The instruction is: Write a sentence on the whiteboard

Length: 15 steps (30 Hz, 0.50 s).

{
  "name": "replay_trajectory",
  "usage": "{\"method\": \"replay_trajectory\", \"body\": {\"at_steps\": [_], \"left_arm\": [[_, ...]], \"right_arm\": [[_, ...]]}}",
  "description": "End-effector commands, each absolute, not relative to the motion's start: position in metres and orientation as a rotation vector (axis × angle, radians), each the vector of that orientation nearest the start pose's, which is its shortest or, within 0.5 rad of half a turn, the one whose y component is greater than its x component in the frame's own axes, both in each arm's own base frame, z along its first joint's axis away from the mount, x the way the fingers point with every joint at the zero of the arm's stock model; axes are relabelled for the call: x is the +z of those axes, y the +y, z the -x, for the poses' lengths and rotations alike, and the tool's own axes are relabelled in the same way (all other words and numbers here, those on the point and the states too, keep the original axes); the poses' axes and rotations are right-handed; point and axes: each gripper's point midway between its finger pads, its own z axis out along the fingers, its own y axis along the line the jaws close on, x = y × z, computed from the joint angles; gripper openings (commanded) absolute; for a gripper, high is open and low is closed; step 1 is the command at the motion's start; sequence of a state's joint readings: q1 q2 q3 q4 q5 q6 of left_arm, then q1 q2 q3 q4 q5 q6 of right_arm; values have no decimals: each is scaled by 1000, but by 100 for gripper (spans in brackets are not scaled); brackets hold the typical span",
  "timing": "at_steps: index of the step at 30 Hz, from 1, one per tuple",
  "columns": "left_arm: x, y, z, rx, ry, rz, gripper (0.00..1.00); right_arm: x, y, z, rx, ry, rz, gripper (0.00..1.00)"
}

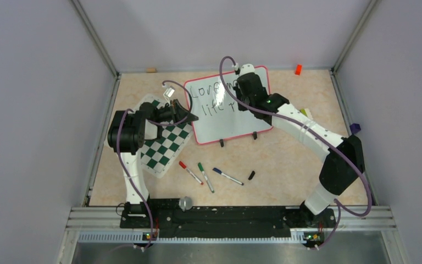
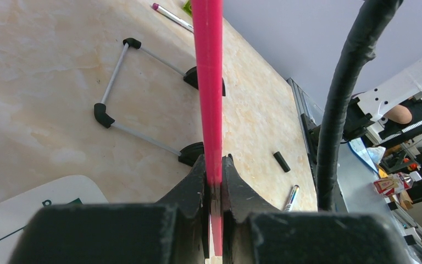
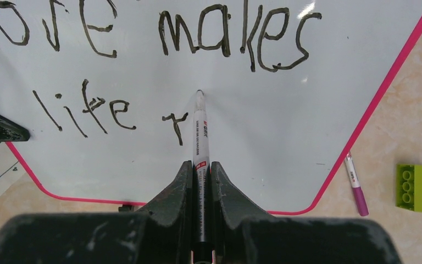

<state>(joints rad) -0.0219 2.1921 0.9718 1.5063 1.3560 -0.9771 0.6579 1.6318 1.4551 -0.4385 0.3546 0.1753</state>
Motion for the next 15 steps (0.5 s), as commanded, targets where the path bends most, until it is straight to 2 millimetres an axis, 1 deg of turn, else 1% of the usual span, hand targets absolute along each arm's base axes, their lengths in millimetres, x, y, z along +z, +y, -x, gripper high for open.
{"method": "replay_trajectory", "body": {"at_steps": [1,5,12,15], "left_arm": [[136,-188,-386,-1484,1504,-782,0],[136,-188,-386,-1485,1505,-781,0],[136,-187,-386,-1484,1504,-781,0],[135,-188,-386,-1487,1506,-781,0]], "right_arm": [[237,242,-411,89,2082,289,0],[233,237,-410,62,2098,278,0],[231,244,-405,116,2108,303,0],[230,239,-406,88,2107,288,0]]}}
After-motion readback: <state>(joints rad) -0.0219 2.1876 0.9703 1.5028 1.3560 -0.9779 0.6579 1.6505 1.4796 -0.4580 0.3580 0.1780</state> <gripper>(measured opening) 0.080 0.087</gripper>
